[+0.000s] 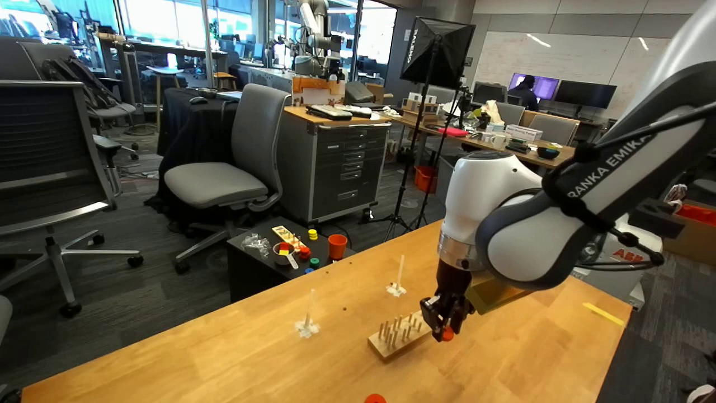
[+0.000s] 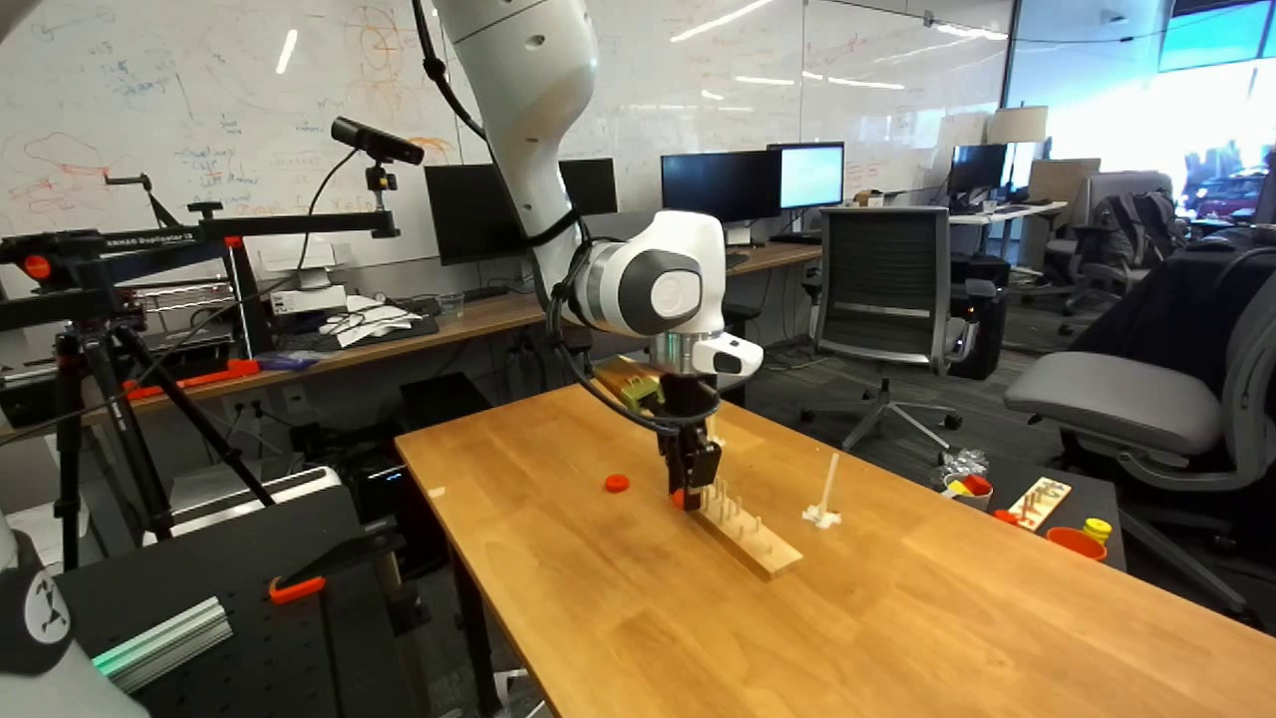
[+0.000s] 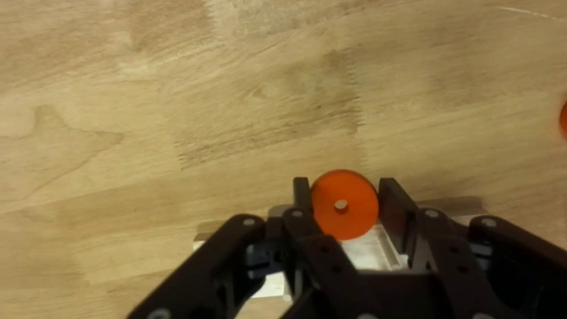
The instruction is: Put an orange disc on the wooden rack
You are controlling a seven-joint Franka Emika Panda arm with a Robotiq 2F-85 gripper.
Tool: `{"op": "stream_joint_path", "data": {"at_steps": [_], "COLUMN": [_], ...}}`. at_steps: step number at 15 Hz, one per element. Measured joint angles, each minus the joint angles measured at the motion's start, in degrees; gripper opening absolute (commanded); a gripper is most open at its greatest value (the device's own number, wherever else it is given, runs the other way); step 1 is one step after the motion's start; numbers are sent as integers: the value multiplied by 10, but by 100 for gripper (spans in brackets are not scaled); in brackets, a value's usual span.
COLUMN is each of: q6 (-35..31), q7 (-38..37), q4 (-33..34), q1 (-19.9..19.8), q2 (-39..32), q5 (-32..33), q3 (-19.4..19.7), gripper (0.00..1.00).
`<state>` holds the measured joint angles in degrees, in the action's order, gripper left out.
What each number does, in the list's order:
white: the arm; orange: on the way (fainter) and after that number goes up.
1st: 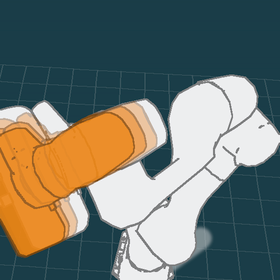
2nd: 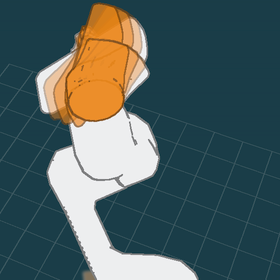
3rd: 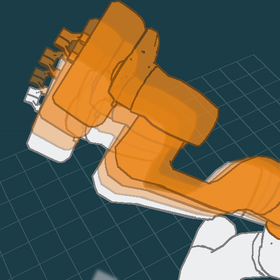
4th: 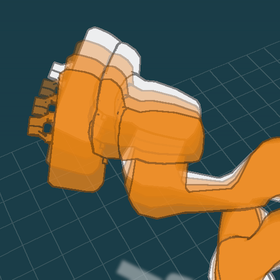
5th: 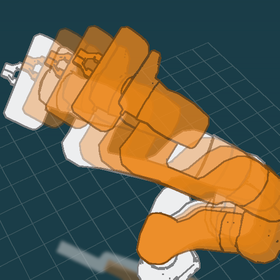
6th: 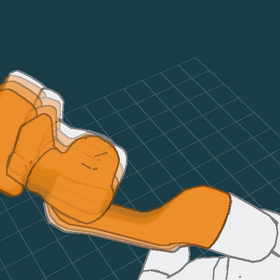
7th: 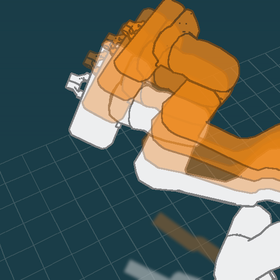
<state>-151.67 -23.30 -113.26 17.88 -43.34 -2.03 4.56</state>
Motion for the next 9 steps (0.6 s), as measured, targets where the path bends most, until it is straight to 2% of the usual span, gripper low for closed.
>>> {"op": "stream_joint_path", "data": {"at_steps": [9], "q6": [68], "q7": [-15], "q4": [54], "q1": [-50], "q2": [-17], "q5": [-26], "q3": [-1], "gripper": [17]}}
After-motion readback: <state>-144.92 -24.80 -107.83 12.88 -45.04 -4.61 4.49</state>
